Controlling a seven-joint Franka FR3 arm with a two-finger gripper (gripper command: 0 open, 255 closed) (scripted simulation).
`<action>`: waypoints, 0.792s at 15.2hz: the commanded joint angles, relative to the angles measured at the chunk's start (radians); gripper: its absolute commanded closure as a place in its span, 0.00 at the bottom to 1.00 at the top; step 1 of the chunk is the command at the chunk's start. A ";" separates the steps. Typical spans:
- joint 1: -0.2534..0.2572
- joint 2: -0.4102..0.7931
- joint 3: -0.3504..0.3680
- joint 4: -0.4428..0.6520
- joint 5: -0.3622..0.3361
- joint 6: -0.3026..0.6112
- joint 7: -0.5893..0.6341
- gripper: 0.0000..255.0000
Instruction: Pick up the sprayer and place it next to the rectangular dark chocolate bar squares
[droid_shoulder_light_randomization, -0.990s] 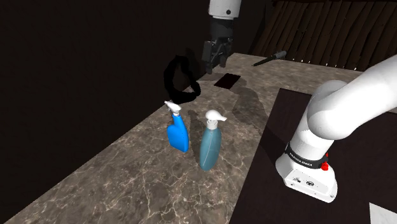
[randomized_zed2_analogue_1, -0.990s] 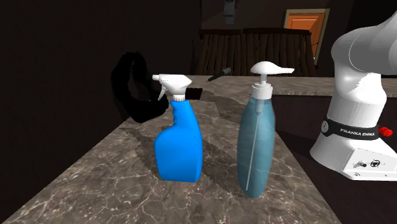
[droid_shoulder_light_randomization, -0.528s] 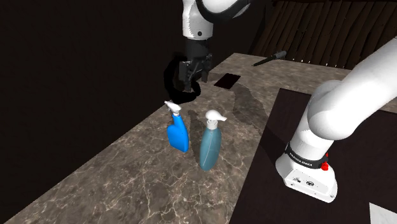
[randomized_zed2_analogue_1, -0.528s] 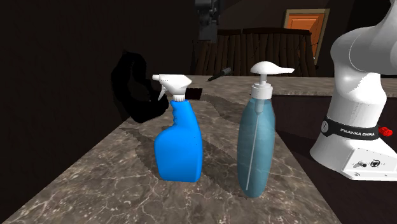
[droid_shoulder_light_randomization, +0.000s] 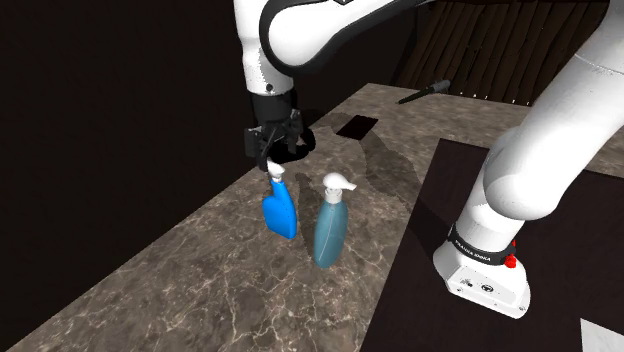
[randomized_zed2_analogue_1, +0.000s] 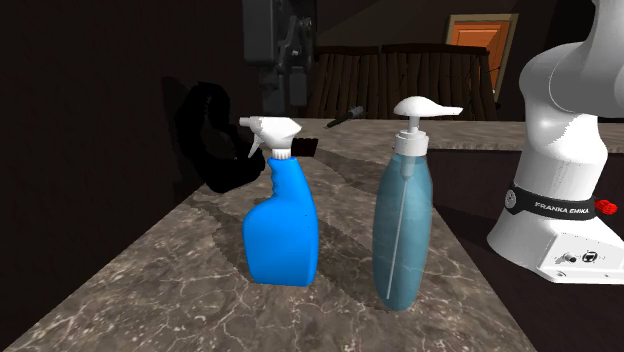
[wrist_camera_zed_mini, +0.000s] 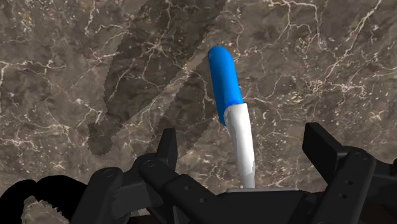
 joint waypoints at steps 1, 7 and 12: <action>0.002 0.021 0.009 -0.007 -0.007 0.027 0.013 0.00; 0.002 0.050 0.016 -0.057 -0.015 0.104 0.021 0.00; 0.002 0.050 0.016 -0.057 -0.015 0.104 0.021 0.00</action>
